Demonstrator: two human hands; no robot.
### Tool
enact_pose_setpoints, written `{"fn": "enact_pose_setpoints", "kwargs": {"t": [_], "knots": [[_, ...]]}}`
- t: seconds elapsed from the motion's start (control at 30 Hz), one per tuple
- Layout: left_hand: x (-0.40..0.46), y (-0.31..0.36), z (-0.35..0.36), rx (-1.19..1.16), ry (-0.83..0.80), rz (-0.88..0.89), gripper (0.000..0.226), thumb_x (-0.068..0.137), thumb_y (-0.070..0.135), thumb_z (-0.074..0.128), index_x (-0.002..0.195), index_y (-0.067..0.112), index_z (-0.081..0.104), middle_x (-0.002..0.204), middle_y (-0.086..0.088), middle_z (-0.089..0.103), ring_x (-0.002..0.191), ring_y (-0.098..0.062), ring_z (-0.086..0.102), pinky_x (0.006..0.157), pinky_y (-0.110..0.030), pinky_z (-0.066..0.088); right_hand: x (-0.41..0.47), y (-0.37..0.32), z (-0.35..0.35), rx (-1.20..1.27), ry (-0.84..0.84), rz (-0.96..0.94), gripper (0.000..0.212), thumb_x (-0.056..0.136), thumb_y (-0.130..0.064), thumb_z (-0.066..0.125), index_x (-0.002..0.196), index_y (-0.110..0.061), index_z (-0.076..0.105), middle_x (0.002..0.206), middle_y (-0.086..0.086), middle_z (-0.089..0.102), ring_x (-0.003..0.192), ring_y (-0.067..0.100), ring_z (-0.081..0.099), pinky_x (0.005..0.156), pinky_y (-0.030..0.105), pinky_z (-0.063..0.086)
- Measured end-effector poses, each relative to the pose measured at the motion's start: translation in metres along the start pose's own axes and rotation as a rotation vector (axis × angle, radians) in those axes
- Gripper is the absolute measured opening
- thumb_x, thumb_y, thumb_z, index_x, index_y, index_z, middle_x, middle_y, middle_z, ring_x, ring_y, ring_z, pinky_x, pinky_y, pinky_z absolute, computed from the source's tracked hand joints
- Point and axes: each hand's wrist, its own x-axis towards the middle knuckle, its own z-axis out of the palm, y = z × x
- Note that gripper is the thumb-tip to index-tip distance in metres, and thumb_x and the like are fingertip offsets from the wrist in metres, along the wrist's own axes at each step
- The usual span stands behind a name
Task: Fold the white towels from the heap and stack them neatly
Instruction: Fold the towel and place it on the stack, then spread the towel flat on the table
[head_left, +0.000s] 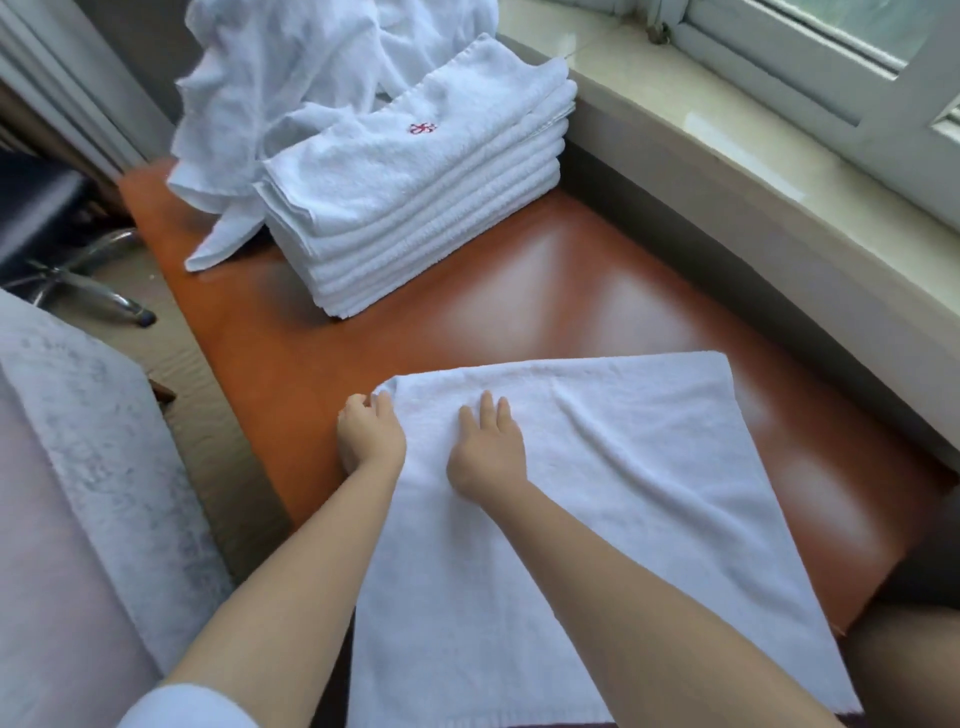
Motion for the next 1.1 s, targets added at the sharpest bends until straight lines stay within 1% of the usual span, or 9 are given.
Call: {"fn": "enact_pose_setpoints", "kwargs": {"t": [0.1, 0.17, 0.3, 0.4, 0.47, 0.67, 0.9, 1.0, 1.1], "knots": [[0.015, 0.004, -0.002, -0.104, -0.147, -0.152, 0.035, 0.096, 0.03, 0.052, 0.085, -0.001, 0.063, 0.066, -0.008, 0.055, 0.072, -0.041, 0.056, 0.061, -0.039, 0.046, 0.0, -0.016, 0.009, 0.029, 0.064, 0.022, 0.058, 0.094, -0.013, 0.033, 0.151, -0.012, 0.02, 0.162, 0.012, -0.005, 0.149, 0.029, -0.008, 0.121, 0.041, 0.003], [0.021, 0.008, -0.005, -0.19, -0.224, -0.223, 0.033, 0.094, 0.026, 0.055, 0.104, -0.004, 0.064, 0.063, -0.005, 0.05, 0.056, -0.029, 0.05, 0.049, -0.032, 0.042, 0.0, -0.024, 0.014, 0.031, 0.087, 0.013, 0.055, 0.094, -0.011, 0.033, 0.148, -0.013, 0.026, 0.162, 0.011, -0.003, 0.149, 0.028, -0.006, 0.12, 0.042, 0.004], [0.035, 0.01, -0.007, -0.217, -0.163, -0.136, 0.027, 0.098, 0.015, 0.04, 0.103, -0.005, 0.057, 0.113, -0.022, 0.063, 0.101, -0.041, 0.061, 0.078, -0.046, 0.053, -0.004, -0.021, 0.023, -0.019, 0.133, -0.011, 0.057, 0.093, -0.009, 0.032, 0.15, -0.016, 0.022, 0.163, 0.009, -0.003, 0.149, 0.027, -0.007, 0.119, 0.042, 0.004], [0.045, 0.004, -0.011, -0.165, -0.176, 0.007, 0.013, 0.1, 0.018, 0.04, 0.091, 0.011, 0.047, 0.098, -0.012, 0.06, 0.086, -0.031, 0.057, 0.067, -0.034, 0.041, -0.006, -0.018, 0.028, -0.05, 0.151, -0.022, 0.057, 0.098, -0.016, 0.03, 0.153, -0.02, 0.015, 0.163, 0.007, -0.006, 0.149, 0.026, -0.009, 0.119, 0.04, 0.001], [0.045, -0.002, -0.011, -0.149, -0.208, 0.043, 0.009, 0.099, 0.02, 0.046, 0.094, 0.011, 0.047, 0.091, -0.005, 0.053, 0.092, -0.031, 0.057, 0.069, -0.032, 0.038, -0.009, -0.017, 0.033, -0.048, 0.178, 0.027, 0.058, 0.1, -0.023, 0.031, 0.154, -0.023, 0.011, 0.163, 0.007, -0.009, 0.149, 0.024, -0.01, 0.119, 0.04, -0.003], [0.011, -0.014, -0.013, 0.068, -0.243, 0.132, 0.058, 0.087, 0.028, 0.069, 0.134, 0.006, 0.044, 0.131, -0.016, 0.045, 0.119, -0.035, 0.046, 0.095, -0.041, 0.042, -0.038, 0.022, 0.031, -0.056, 0.219, 0.349, 0.06, 0.102, -0.044, 0.025, 0.155, -0.027, 0.003, 0.162, 0.003, -0.014, 0.149, 0.019, -0.014, 0.119, 0.042, -0.008], [-0.053, -0.028, -0.011, 0.18, -0.084, 0.0, 0.045, 0.091, 0.037, 0.062, 0.125, 0.009, 0.051, 0.129, -0.018, 0.046, 0.12, -0.037, 0.039, 0.096, -0.047, 0.036, -0.074, 0.096, 0.001, -0.057, 0.248, 0.467, 0.059, 0.104, -0.039, 0.02, 0.156, -0.018, 0.0, 0.163, 0.001, -0.008, 0.149, 0.015, -0.009, 0.121, 0.037, -0.002], [-0.071, -0.028, -0.009, 0.176, -0.043, -0.049, 0.043, 0.092, 0.036, 0.062, 0.124, 0.009, 0.05, 0.129, -0.016, 0.043, 0.12, -0.038, 0.038, 0.096, -0.049, 0.036, -0.083, 0.113, -0.004, -0.016, 0.34, 0.401, 0.052, 0.104, -0.031, 0.025, 0.153, -0.013, 0.02, 0.162, 0.004, 0.013, 0.148, 0.017, 0.011, 0.119, 0.034, 0.012], [-0.091, -0.034, -0.008, 0.201, -0.004, -0.116, 0.043, 0.093, 0.036, 0.059, 0.124, 0.008, 0.049, 0.13, -0.017, 0.043, 0.121, -0.039, 0.038, 0.098, -0.05, 0.035, -0.091, 0.13, -0.015, 0.101, 0.632, 0.48, 0.033, 0.102, -0.019, 0.035, 0.129, -0.01, 0.051, 0.134, 0.008, 0.05, 0.12, 0.025, 0.047, 0.094, 0.036, 0.039]]}}
